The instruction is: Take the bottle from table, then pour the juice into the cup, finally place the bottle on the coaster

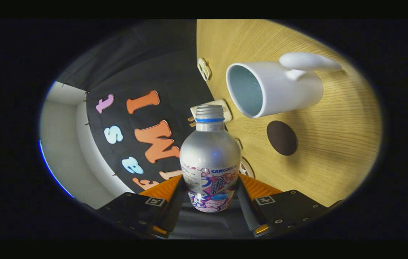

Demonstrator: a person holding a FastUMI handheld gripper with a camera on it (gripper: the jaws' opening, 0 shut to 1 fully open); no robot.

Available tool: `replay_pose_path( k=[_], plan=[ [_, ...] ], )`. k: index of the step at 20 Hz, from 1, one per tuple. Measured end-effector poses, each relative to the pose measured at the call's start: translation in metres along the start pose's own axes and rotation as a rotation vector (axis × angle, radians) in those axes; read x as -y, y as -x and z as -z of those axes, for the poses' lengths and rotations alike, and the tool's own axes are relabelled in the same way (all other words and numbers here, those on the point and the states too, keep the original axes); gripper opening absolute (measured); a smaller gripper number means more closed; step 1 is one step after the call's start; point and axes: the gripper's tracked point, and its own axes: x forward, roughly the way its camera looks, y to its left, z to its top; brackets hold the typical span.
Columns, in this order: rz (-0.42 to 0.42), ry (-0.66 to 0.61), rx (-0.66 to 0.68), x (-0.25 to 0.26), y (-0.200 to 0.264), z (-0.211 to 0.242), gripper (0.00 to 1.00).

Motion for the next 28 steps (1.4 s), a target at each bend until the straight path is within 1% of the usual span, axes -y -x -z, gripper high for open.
replay_pose_path(
  k=[3,28],
  plan=[
    [-0.003,-0.043,0.004,-0.001,0.002,-0.003,0.75],
    [-0.068,-0.165,0.012,-0.024,0.004,-0.012,0.75]
  ],
)
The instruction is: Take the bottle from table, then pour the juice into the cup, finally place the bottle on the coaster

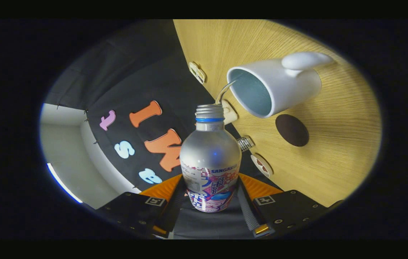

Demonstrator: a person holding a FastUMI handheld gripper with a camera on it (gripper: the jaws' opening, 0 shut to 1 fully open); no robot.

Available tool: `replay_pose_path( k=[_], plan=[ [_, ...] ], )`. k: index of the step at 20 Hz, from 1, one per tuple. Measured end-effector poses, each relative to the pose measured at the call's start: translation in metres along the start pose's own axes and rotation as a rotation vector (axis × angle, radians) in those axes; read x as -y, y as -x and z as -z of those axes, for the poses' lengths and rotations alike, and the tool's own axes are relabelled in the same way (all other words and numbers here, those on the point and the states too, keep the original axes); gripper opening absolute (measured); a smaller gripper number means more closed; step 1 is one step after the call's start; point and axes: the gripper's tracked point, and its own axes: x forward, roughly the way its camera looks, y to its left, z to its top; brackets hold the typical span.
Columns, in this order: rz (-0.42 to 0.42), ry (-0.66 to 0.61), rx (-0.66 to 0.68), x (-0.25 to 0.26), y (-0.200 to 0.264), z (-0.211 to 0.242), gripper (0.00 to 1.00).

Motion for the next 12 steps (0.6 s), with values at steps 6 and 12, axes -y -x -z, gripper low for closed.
replay_pose_path(
  k=[6,12],
  plan=[
    [0.0,-0.055,0.002,-0.0054,-0.0047,0.0013,0.75],
    [-0.009,-0.093,-0.007,-0.0101,-0.0048,0.0063,0.75]
  ],
)
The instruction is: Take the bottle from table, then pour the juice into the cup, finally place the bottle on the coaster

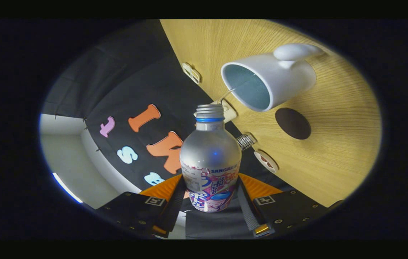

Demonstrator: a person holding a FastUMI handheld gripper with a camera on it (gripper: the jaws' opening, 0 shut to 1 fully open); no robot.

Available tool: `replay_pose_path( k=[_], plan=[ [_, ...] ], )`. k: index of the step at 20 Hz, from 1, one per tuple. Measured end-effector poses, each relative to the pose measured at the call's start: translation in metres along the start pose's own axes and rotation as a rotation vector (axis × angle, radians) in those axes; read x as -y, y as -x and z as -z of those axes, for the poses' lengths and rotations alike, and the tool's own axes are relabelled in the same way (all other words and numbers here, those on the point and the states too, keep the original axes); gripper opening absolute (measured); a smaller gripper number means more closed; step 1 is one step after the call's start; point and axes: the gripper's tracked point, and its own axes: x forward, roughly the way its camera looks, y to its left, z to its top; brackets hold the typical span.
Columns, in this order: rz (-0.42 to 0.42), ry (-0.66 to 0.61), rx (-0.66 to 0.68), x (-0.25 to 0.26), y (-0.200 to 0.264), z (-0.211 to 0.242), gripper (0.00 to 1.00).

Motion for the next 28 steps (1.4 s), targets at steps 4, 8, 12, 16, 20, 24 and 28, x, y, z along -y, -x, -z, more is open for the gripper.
replay_pose_path(
  k=[4,8,12,16,20,24,28],
  plan=[
    [-0.005,-0.034,-0.002,-0.001,-0.001,0.004,0.75],
    [-0.005,-0.054,-0.006,-0.002,0.0,0.009,0.75],
    [-0.015,-0.079,-0.008,-0.004,-0.001,0.01,0.75],
    [-0.018,-0.099,-0.01,-0.008,0.001,0.011,0.75],
    [-0.03,-0.116,-0.009,-0.009,0.004,0.009,0.75],
    [-0.043,-0.126,-0.007,-0.014,0.003,0.008,0.75],
    [-0.032,-0.099,0.004,-0.011,0.003,0.005,0.75]
  ],
)
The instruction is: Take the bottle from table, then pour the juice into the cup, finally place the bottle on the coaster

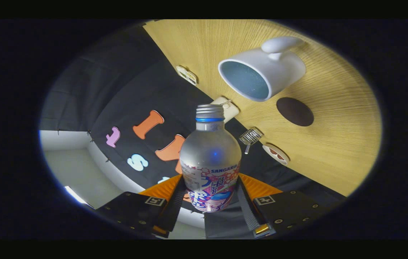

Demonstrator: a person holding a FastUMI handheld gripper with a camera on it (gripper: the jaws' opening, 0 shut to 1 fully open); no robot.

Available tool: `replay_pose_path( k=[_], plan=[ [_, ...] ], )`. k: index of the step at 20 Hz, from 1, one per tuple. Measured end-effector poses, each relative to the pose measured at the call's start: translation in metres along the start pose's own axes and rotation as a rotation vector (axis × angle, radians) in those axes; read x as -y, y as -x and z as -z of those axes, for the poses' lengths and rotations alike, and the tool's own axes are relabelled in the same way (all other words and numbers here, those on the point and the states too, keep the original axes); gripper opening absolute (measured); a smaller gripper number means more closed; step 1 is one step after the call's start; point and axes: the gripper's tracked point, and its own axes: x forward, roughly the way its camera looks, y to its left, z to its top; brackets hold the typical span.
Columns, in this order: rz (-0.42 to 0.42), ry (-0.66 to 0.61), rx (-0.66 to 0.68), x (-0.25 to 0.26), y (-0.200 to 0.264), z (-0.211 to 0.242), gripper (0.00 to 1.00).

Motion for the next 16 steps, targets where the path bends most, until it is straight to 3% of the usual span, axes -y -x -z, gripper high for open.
replay_pose_path(
  k=[9,13,16],
  plan=[
    [0.012,-0.01,0.029,0.009,-0.003,-0.014,0.75],
    [0.095,0.115,0.039,0.034,-0.007,-0.017,0.75],
    [0.103,0.164,0.047,0.036,-0.002,-0.026,0.75]
  ],
)
